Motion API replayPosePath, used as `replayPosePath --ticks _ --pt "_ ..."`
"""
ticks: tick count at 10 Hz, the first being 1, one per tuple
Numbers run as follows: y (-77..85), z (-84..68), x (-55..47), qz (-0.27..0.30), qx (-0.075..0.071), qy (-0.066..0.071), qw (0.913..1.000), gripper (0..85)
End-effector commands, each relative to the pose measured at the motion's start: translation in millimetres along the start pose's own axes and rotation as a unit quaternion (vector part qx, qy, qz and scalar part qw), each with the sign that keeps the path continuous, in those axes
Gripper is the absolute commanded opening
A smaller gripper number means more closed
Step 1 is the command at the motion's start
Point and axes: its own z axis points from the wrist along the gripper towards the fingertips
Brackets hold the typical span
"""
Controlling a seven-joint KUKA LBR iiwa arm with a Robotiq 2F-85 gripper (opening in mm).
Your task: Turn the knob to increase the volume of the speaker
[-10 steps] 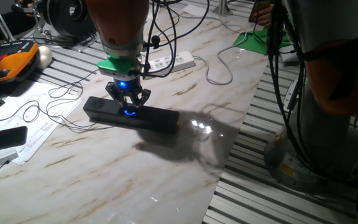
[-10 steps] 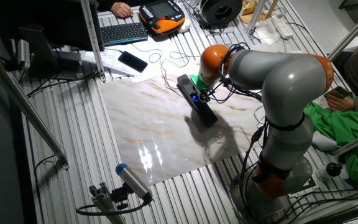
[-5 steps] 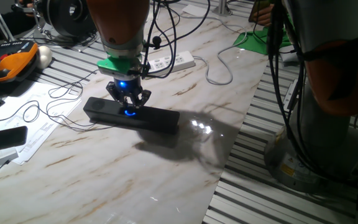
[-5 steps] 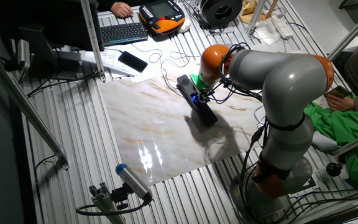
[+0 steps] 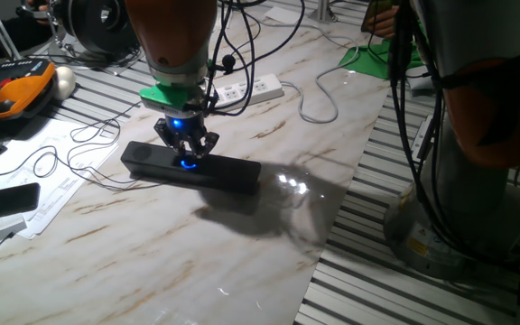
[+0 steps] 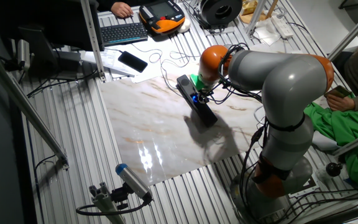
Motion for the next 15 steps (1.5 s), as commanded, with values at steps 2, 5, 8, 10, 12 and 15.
replayPosePath --ticks 2,5,8,10,12,15 --pt "0.1 -1.0 0.3 0.014 0.000 0.001 0.9999 0.0" --pt "0.0 -2.1 0.5 0.042 -0.001 -0.001 0.9991 0.0" --pt "-0.2 -2.8 0.5 0.070 -0.007 -0.004 0.9975 0.0" --pt "-0.1 -2.9 0.5 0.081 -0.007 -0.003 0.9967 0.0" --pt "-0.2 -3.9 0.9 0.090 -0.008 -0.002 0.9959 0.0" --pt "-0.1 -4.2 0.9 0.089 -0.004 -0.001 0.9960 17.0"
